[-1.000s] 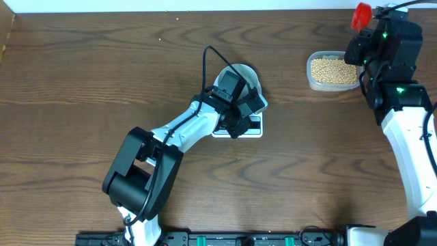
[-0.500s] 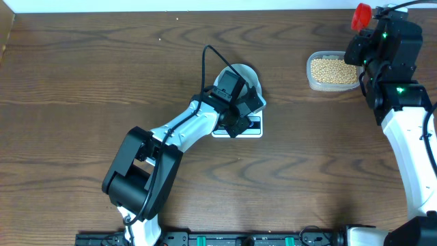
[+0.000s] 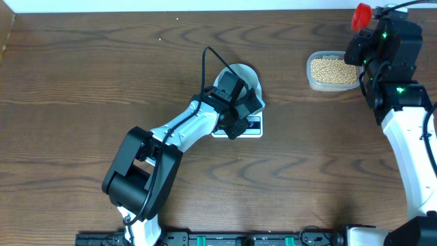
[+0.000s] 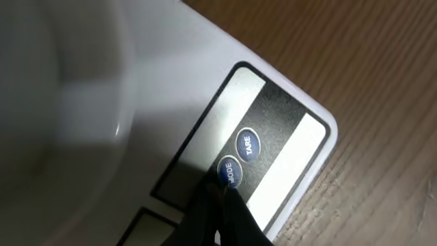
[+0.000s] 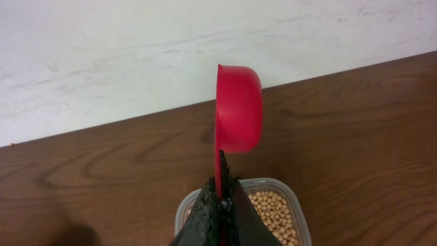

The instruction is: Scoop item into bowl and weigh 50g on scale

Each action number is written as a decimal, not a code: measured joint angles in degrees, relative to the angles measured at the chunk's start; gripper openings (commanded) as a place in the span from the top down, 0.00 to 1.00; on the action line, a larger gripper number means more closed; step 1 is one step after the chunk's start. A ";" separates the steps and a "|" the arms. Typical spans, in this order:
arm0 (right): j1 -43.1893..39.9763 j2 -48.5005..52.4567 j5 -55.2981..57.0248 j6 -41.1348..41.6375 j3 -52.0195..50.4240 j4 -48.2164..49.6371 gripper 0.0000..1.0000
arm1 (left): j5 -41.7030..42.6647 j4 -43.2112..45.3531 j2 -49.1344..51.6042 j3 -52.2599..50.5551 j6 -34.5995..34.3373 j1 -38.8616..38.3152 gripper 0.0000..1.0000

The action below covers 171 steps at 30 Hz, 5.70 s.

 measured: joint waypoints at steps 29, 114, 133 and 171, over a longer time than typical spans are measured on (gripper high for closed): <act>0.00 0.00 0.00 0.00 0.00 -0.24 0.99 | 0.04 1.20 0.44 0.02 -0.46 0.00 0.93; 0.00 0.00 0.00 -1.09 0.00 -1.09 0.99 | -0.02 -11.47 -16.44 0.17 -0.61 2.99 0.93; 0.00 0.00 0.00 -1.31 0.00 -1.09 0.99 | -0.22 -10.99 -20.92 0.17 -0.76 11.93 0.79; 0.00 0.00 0.02 -1.31 0.00 -1.09 0.99 | 0.57 -10.69 -20.92 0.17 -0.79 11.96 0.02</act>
